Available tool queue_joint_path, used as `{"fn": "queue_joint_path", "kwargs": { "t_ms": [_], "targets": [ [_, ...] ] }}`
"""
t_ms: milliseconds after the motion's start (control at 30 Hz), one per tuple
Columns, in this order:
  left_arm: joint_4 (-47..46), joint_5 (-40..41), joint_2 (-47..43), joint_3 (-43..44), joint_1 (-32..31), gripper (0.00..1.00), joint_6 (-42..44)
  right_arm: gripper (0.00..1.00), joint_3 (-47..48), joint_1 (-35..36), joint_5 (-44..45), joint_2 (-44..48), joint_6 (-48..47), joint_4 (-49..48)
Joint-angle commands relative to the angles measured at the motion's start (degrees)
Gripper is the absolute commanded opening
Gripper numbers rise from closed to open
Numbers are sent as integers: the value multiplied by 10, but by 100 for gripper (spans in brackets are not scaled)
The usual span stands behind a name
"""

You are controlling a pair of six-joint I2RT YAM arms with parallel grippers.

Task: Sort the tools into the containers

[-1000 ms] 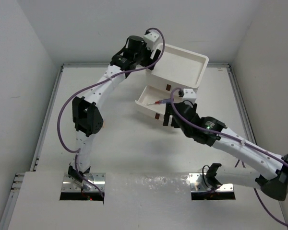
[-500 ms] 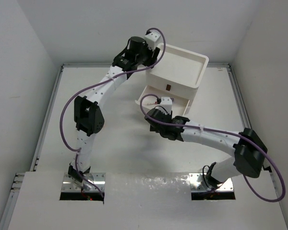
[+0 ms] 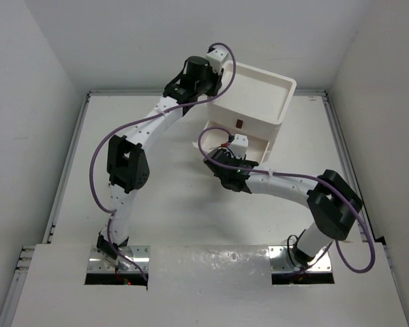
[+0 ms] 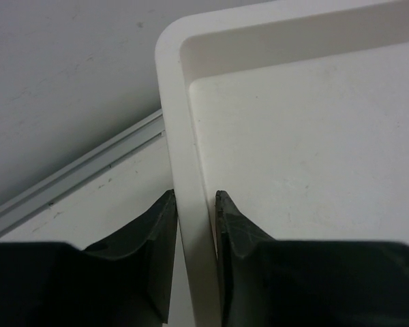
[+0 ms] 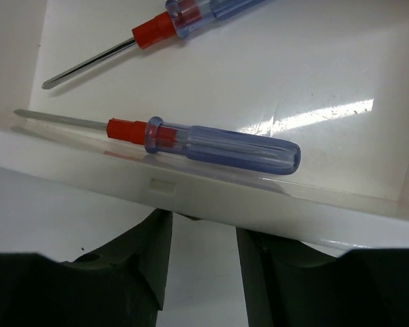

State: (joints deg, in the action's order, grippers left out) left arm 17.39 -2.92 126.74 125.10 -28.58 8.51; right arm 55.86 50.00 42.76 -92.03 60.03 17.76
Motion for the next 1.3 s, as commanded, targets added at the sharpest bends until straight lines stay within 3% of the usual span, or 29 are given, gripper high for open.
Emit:
{"fn": "queue_joint_path", "kwargs": {
  "t_ms": [0, 33, 67, 300, 533, 700, 933, 1133, 1167, 1267],
  "targets": [
    [14, -35, 6, -28, 3, 11, 4, 40, 26, -30, 53, -9, 12, -48],
    [12, -40, 4, -34, 4, 4, 6, 37, 24, -32, 72, -8, 9, -58],
    [5, -47, 5, -41, 3, 0, 11, 28, 19, -32, 83, -3, -7, -77],
    [5, -63, 9, -42, 3, 0, 41, 0, 25, -48, 131, 4, -68, -138],
    [10, -81, 9, -35, 3, 0, 70, 0, 51, -90, 132, -7, -130, -212],
    [13, -83, 14, -31, 3, 0, 76, 0, 73, -146, 95, -47, -124, -235],
    [24, -94, 15, -20, 3, 0, 75, 0, 102, -158, 96, -78, -178, -269],
    [25, -90, 17, -13, 2, 0, 60, 19, 67, -158, 52, -71, -178, -252],
    [15, -76, 18, -13, 2, 0, 48, 29, 43, -157, 7, -64, -208, -268],
    [5, -67, 18, -12, 2, 0, 34, 46, 12, -148, -10, -58, -206, -272]
  ]
}}
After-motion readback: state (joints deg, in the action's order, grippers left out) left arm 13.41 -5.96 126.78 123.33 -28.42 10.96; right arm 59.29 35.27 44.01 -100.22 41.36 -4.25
